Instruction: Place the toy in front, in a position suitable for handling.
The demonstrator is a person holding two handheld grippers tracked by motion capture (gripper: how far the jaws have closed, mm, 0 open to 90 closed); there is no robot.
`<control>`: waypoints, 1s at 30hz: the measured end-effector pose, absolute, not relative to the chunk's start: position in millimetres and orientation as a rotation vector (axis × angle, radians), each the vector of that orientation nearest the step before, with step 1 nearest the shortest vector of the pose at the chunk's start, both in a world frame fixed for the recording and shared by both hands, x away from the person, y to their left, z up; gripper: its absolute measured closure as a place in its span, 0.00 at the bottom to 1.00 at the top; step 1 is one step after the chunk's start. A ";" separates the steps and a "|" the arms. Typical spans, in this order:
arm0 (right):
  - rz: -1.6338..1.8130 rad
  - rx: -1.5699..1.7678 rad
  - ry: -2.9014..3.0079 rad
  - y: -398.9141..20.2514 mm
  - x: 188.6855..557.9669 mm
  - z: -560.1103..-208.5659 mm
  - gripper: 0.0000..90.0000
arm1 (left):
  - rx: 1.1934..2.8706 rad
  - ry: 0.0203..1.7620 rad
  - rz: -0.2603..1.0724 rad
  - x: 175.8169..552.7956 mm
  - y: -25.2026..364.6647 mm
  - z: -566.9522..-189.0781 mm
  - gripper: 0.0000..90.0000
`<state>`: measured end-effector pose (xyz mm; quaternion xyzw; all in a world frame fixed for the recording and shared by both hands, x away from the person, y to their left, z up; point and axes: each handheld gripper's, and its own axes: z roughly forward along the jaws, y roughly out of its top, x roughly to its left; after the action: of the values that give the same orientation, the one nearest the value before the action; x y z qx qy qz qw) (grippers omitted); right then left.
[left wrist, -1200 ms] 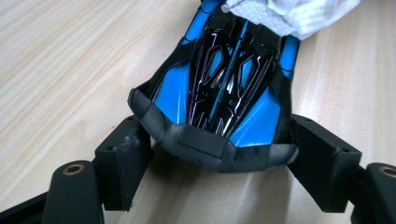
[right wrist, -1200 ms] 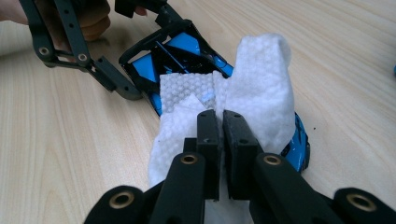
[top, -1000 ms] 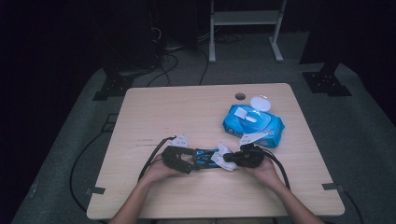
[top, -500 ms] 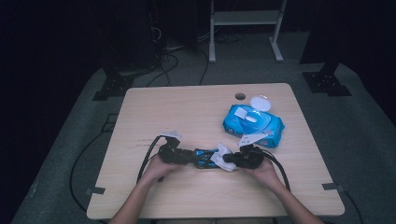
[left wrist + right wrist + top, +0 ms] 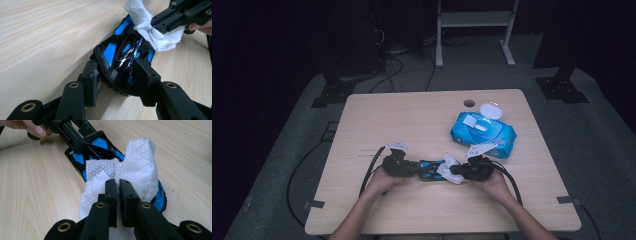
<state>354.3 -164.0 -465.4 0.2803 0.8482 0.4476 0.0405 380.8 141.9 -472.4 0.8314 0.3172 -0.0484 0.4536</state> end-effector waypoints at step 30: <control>1.350 0.867 2.580 -189.7 372.1 -444.6 0.80 | 2.090 0.475 0.231 349.6 139.5 -467.9 0.67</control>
<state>372.1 -189.7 -444.6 0.2850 0.8481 0.4437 0.0520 349.6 139.5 -467.9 0.8540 0.1942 0.0943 0.4733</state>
